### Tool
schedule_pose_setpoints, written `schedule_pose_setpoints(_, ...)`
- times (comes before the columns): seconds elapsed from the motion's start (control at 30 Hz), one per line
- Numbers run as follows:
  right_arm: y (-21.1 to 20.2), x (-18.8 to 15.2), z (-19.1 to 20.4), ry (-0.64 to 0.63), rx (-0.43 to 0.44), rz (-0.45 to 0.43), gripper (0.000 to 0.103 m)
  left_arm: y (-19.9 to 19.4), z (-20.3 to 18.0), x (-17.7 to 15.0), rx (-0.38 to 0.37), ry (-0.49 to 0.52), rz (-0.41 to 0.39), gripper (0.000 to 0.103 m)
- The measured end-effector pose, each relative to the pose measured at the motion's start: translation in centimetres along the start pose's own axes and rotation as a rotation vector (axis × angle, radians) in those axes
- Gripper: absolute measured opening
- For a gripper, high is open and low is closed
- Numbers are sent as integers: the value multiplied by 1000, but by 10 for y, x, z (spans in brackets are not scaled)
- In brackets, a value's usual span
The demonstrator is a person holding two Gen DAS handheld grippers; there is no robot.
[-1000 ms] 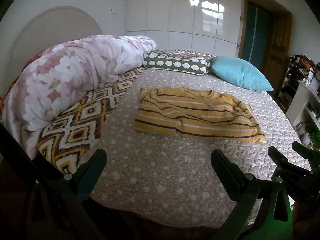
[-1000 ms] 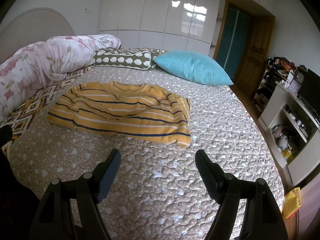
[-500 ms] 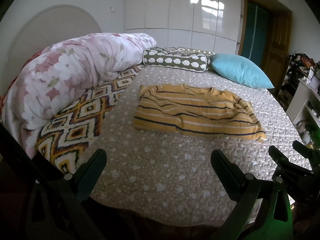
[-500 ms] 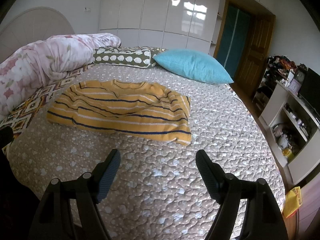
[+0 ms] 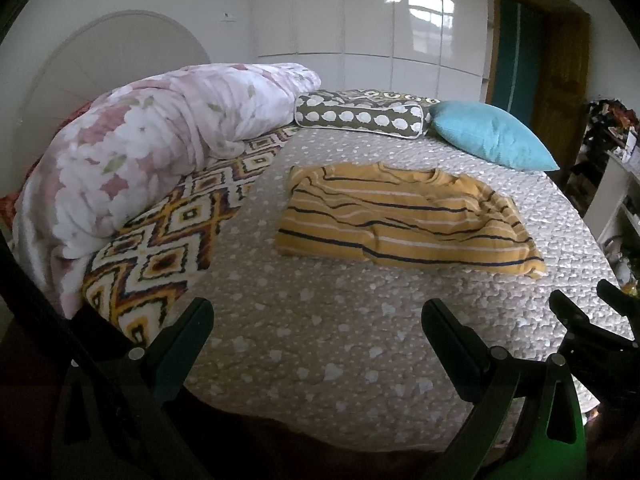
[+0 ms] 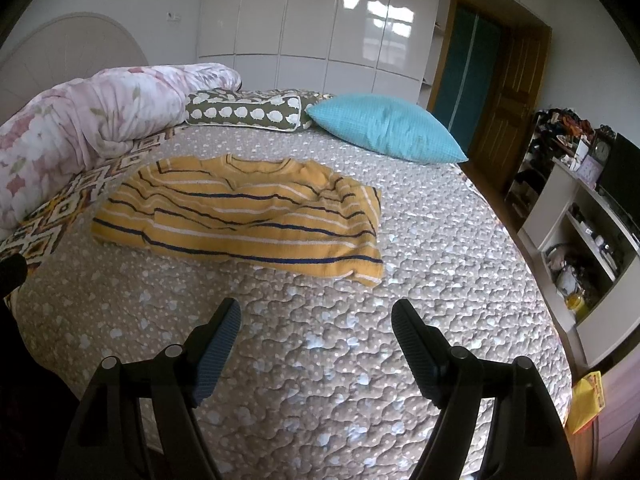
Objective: Fold small clothes
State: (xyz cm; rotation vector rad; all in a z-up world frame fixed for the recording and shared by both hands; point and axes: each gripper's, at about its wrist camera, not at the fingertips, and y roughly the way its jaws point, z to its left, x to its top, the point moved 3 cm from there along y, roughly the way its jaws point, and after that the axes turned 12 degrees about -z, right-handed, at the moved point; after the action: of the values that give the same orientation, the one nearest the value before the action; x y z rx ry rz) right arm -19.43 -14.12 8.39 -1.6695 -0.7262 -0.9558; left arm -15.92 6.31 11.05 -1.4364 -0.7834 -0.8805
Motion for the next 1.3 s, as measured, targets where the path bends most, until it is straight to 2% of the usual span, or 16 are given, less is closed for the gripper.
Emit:
schedule_pose_setpoints(0.33,2,-3,-3,6,3,10,82,3,-2,-1,41,35,12,103)
schedule_pose_setpoints(1.3,6,-4,-5,16,8,24,83,9,-5,-7,7,23,43,103)
